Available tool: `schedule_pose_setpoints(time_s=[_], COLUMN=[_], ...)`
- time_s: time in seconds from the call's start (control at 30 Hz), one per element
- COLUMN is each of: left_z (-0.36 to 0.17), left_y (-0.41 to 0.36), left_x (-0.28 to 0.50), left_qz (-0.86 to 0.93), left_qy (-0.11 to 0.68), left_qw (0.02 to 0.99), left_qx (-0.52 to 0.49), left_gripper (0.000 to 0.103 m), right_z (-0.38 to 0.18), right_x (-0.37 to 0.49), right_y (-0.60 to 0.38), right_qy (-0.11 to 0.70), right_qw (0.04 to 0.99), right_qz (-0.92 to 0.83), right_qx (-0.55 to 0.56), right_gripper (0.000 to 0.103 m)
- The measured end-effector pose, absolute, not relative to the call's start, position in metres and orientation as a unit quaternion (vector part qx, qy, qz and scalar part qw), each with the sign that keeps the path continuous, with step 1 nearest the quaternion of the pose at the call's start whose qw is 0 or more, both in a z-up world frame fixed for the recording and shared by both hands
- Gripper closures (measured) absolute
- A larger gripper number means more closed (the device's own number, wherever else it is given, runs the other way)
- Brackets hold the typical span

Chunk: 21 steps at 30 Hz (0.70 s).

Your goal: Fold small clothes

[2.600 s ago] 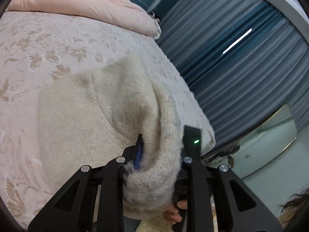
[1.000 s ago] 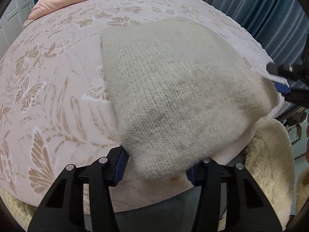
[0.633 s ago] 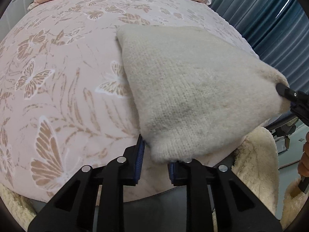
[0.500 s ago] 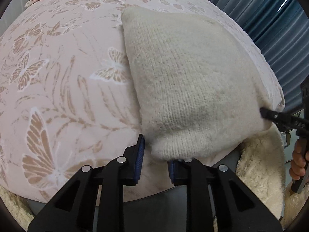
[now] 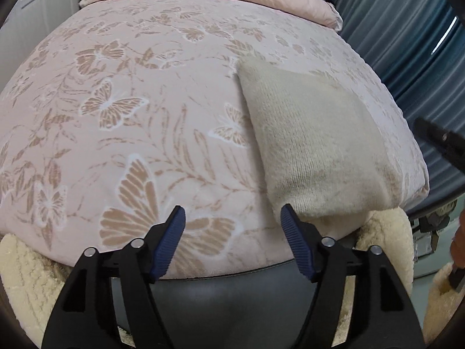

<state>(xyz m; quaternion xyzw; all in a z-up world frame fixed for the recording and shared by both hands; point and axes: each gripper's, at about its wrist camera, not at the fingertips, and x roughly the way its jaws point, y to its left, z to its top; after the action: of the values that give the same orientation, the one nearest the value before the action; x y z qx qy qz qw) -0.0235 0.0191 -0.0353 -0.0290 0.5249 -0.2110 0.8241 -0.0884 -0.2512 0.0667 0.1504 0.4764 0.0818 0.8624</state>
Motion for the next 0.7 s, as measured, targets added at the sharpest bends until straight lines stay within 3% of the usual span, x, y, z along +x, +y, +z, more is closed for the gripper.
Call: schedule_pose_setpoints(time_s=[0.13,0.17,0.37,0.43,0.47,0.53,0.63,0.7], left_z=[-0.020,-0.018,-0.013,-0.018,-0.020,-0.019,-0.011,-0.010], left_y=[0.029,0.029,0.035,0.030,0.024,0.012,-0.005,-0.019], left_x=[-0.018,-0.018,-0.019,-0.017,-0.017,-0.017,-0.020,-0.019], left_qz=[-0.204,-0.202,-0.206,-0.215,-0.220,-0.232,-0.251,-0.264], left_qy=[0.507,0.504,0.498,0.506,0.509,0.510,0.496,0.490], left_qw=[0.837,0.839,0.841,0.834,0.830,0.827,0.831,0.831], left_qx=[-0.038,-0.035,-0.041,-0.056,-0.055,-0.042,-0.024,-0.016], left_gripper=[0.024,0.022,0.018,0.019,0.019,0.018,0.018,0.017], right_z=[-0.054,-0.066,0.005,-0.014,-0.031,-0.032,0.015,0.032], right_x=[-0.034,-0.031,-0.054,-0.060,-0.060,-0.066,-0.079,-0.079], right_y=[-0.186,-0.183,-0.206,-0.209,-0.214,-0.233,-0.273,-0.308], right_qy=[0.598,0.588,0.549,0.575,0.598,0.592,0.511,0.475], right_qw=[0.787,0.791,0.816,0.806,0.792,0.789,0.839,0.857], right_qz=[0.105,0.119,0.119,0.092,0.075,0.072,0.033,-0.011], right_qx=[0.107,0.119,0.134,0.105,0.093,0.148,0.183,0.197], right_gripper=[0.087,0.088,0.086,0.087,0.094,0.097,0.078,0.042])
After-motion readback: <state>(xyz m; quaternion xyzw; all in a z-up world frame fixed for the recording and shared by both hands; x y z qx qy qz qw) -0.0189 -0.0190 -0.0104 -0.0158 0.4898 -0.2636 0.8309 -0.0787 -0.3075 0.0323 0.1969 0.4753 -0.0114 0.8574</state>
